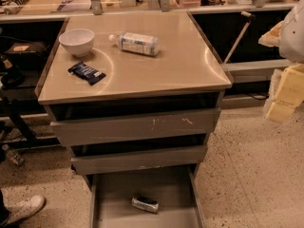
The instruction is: Pick redbull can from bottom drawer and place on counter
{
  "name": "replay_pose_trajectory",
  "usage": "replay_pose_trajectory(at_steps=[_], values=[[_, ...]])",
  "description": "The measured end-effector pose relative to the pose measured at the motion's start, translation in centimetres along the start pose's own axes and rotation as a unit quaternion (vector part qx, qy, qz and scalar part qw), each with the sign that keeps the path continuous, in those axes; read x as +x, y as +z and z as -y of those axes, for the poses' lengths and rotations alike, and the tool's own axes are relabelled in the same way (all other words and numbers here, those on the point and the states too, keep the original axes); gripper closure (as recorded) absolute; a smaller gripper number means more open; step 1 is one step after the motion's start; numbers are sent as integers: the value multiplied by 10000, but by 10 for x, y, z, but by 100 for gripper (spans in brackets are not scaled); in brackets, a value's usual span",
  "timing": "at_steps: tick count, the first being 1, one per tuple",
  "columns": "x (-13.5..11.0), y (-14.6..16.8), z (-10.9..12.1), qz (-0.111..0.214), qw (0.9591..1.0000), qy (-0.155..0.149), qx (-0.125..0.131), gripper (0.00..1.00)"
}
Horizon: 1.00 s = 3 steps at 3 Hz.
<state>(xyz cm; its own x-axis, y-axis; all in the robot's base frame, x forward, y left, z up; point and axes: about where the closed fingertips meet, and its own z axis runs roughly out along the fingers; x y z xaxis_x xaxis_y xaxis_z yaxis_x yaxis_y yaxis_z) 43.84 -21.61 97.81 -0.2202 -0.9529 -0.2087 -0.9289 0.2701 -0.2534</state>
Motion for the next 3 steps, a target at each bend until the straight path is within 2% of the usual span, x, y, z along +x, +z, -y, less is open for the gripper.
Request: replay_pose_trajectory(at_steps=[1,2,3], values=[[-3,2,1,-51,10000,5,60,0],[-10,32,-2,-167,9996,146,170,0],[-15,90,-4,-270,9987,337,286,0]])
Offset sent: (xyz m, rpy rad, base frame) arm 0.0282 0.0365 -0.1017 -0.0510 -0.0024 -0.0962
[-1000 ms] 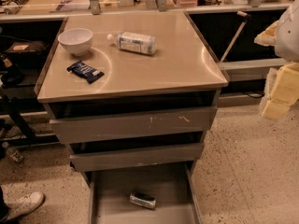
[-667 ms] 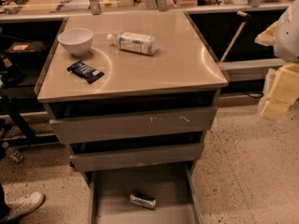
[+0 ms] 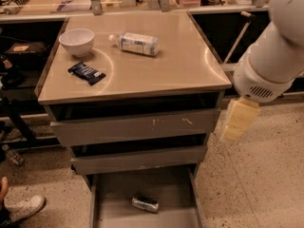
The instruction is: Pick redbull can from bottom drawer and place on counter
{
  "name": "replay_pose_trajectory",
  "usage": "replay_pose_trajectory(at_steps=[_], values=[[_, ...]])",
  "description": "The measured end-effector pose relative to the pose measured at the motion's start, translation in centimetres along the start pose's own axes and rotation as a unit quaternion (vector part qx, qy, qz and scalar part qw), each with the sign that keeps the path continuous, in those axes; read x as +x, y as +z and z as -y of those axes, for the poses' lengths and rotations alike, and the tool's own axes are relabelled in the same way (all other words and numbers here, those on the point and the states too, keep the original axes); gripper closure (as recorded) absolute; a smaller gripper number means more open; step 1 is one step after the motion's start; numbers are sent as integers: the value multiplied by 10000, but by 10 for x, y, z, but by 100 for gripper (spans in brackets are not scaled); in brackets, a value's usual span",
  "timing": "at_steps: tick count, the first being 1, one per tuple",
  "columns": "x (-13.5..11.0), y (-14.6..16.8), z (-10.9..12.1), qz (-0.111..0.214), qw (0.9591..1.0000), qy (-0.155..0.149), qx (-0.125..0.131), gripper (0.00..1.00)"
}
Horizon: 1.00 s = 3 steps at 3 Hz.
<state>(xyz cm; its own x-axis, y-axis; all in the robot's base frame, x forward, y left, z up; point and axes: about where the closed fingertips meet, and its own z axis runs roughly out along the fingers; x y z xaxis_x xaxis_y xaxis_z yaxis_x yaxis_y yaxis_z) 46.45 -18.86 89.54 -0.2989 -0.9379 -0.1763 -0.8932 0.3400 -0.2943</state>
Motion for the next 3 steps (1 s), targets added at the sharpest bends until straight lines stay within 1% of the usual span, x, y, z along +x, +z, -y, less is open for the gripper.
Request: replay_pose_trajectory(at_steps=[1,2,3], values=[[-2,49,-8,-78,9998,161,-42,0],[-2,52,-9,-76,9998,195,-33,0],[-1,56,-13,-47,9996,251,-98,0]])
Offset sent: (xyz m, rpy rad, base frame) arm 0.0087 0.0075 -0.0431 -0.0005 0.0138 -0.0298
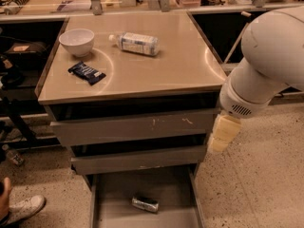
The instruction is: Pick redbull can from bottom drawer and place on counter
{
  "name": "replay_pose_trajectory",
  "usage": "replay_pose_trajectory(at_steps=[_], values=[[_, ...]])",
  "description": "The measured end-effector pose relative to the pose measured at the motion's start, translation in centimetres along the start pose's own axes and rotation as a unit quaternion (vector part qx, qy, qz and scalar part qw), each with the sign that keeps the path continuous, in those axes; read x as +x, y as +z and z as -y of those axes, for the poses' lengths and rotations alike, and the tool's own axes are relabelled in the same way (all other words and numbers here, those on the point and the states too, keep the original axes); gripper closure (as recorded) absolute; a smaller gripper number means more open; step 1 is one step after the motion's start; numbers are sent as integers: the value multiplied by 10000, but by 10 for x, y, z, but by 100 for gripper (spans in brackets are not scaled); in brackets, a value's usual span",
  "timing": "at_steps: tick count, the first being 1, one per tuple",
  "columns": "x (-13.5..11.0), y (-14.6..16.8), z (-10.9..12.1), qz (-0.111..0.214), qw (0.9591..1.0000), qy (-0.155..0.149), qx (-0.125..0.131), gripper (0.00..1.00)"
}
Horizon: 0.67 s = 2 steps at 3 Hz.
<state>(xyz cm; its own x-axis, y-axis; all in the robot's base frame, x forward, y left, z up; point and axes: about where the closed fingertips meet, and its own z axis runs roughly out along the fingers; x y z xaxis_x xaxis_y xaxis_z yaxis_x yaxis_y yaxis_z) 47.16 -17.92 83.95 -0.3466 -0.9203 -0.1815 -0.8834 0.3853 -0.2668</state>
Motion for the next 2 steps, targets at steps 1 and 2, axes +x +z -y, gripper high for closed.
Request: replay_pose_trajectory(at_steps=[1,2], values=[[1,44,-31,61,9993,126,-357,0],[6,130,-82,116,9955,264,-902,0]])
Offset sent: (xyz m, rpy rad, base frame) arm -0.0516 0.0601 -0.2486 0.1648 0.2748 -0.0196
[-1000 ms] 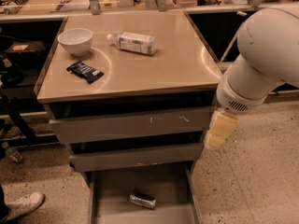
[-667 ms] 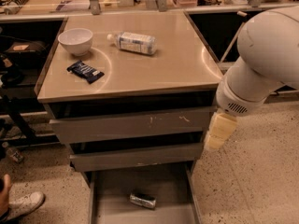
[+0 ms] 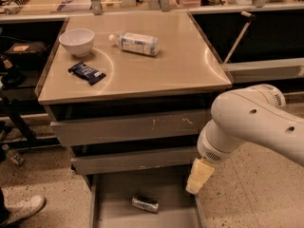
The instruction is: Pick redbull can from bottom drawer and place on counter
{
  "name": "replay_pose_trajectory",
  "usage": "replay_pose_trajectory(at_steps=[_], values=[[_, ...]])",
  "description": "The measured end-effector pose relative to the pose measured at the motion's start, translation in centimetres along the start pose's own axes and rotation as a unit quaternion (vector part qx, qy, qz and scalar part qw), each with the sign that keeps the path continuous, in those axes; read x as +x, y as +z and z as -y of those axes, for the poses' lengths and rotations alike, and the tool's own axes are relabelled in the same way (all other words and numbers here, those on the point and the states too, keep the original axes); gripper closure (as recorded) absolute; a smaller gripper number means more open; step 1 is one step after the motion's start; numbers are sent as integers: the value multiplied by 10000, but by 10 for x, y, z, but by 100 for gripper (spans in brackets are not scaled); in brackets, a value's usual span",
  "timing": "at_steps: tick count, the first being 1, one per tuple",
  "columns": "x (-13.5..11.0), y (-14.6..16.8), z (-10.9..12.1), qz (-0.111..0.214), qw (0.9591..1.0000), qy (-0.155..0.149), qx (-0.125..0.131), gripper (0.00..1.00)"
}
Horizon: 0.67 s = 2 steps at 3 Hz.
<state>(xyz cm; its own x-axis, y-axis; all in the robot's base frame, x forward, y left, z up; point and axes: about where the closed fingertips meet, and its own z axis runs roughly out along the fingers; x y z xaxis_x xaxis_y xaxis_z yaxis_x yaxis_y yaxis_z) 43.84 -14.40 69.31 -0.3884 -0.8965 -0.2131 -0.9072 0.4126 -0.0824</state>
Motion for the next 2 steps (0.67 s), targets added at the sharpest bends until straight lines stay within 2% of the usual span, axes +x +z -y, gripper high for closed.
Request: replay_pose_trajectory(at_steps=[1,2], values=[[0,0,0,0,10000,0,-1,0],[12,55,-22,-58,9989,260,-388,0]])
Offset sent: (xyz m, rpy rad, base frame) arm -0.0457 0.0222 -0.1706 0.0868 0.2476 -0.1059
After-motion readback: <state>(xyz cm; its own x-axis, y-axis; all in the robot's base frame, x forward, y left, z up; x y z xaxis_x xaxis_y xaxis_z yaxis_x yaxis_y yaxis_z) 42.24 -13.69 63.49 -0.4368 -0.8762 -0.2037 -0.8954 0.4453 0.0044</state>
